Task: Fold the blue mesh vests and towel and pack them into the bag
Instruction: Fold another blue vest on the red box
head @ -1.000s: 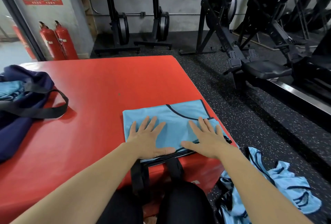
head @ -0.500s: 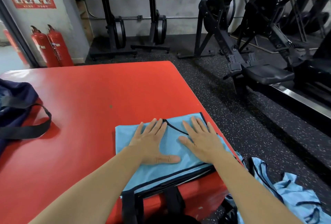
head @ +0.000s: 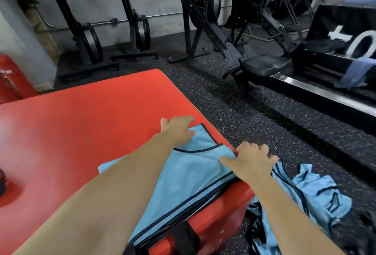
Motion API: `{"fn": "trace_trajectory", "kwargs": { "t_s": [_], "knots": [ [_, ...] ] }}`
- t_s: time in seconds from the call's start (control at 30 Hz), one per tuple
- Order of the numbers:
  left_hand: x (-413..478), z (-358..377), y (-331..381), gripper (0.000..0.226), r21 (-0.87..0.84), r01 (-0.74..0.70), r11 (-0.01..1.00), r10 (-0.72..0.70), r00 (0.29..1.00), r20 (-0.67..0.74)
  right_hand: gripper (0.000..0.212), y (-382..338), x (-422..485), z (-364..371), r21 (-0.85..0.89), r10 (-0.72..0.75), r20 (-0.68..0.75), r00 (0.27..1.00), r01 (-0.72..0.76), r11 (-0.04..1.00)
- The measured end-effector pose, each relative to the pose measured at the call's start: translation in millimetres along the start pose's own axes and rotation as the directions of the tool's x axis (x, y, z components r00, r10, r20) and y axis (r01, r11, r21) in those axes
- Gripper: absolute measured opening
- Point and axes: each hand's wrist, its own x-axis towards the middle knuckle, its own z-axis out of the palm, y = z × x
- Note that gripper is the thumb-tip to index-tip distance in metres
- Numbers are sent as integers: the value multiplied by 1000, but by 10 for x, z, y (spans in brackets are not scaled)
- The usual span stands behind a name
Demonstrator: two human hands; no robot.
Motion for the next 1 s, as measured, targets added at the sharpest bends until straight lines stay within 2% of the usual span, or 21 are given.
{"fn": "trace_trajectory", "kwargs": {
  "t_s": [0.1,0.2,0.27,0.33,0.43,0.53,0.63,0.73,0.9,1.0],
  "knots": [
    [194,60,126,43,-1,13,1000,-13,999,41,55,-3,29,7,28,44,16,999,-44,999],
    [283,38,162,13,-33,28,999,-27,998,55,50,-24,38,0,101,21,37,999,-24,995],
    [290,-35,114,17,-158,37,987,-20,994,111,52,-29,37,-15,132,-12,48,999,6,991],
    [277,-142,38,5,-342,6,940,38,992,120,54,-23,30,-15,166,-42,52,998,32,986],
    [144,-306,-35,19,-520,-65,852,133,987,94,51,-18,9,-21,213,-77,35,996,68,975],
    [10,-396,-111,27,-550,-93,830,168,982,88,42,-19,-54,-27,199,-134,50,990,122,972],
    [-151,-466,-232,23,-588,-96,803,154,987,49,15,17,-151,-62,231,-158,-11,987,156,960],
    [-341,-608,-377,12,-668,-99,738,130,992,-3,39,12,-284,-186,372,-157,-74,985,174,912],
    [-695,-773,-718,14,-582,-63,811,41,998,-51,46,-312,-639,-460,379,-287,-145,947,321,868],
    [-943,-817,-1004,12,-544,14,839,-4,1000,20,46,-587,-929,-511,398,-346,-141,928,373,838]
  ]
}}
